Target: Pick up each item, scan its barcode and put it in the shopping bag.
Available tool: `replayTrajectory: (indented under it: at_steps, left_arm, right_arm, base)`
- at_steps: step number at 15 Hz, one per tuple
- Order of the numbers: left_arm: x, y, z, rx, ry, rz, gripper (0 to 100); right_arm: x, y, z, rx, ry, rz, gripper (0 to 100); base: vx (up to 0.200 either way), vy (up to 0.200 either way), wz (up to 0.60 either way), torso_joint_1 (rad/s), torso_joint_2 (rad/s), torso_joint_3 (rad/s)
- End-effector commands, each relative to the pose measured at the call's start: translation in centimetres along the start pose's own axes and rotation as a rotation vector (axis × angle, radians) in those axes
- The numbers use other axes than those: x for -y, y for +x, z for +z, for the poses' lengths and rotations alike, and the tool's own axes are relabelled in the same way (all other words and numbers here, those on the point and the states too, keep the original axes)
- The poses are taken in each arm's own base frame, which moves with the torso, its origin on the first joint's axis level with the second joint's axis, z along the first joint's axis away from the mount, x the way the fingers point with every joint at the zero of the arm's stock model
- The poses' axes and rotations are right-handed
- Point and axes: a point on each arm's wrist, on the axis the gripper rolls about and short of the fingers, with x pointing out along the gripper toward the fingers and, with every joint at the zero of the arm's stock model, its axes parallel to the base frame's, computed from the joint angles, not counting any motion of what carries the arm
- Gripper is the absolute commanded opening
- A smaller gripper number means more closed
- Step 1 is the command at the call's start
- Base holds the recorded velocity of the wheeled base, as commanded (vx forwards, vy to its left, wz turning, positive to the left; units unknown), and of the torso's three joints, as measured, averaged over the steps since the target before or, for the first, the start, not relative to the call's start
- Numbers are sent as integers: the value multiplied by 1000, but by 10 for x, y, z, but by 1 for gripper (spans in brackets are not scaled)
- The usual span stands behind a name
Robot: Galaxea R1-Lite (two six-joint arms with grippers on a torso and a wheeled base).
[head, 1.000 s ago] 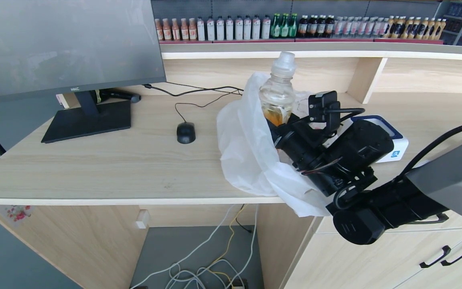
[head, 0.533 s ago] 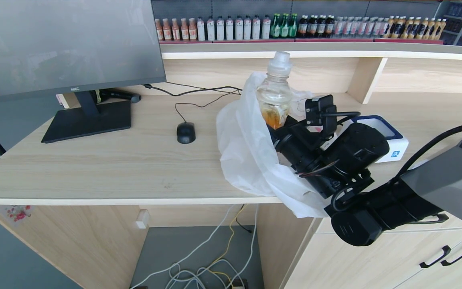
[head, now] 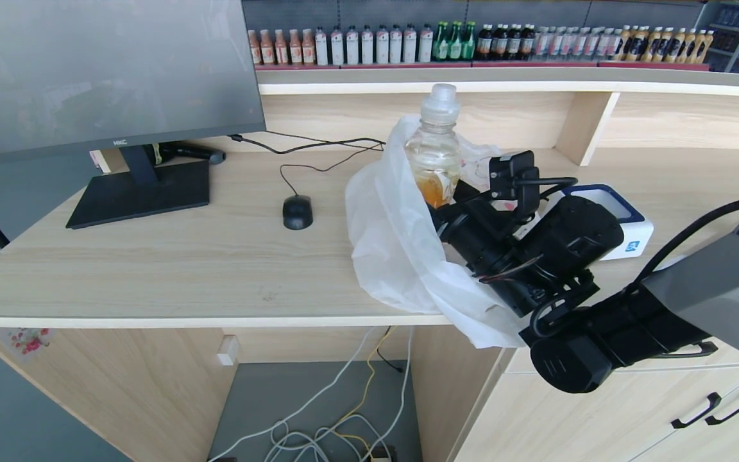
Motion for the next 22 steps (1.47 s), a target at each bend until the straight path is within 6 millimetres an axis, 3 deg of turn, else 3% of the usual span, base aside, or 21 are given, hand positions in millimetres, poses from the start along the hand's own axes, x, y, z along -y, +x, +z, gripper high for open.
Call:
replayTrajectory:
  at_steps: [1, 11, 22]
  left_arm:
    - [0, 0, 0, 0, -1, 0, 100]
    - [0, 0, 0, 0, -1, 0, 100]
    - [0, 0, 0, 0, -1, -2, 100]
  right_arm:
    - [0, -1, 6, 11, 0, 0, 100]
    - [-2, -15, 21, 13, 12, 4, 100]
    - [-15, -52, 41, -39, 36, 29, 100]
  base:
    - [0, 0, 0, 0, 0, 0]
    - [0, 0, 0, 0, 0, 0]
    - [0, 0, 0, 0, 0, 0]
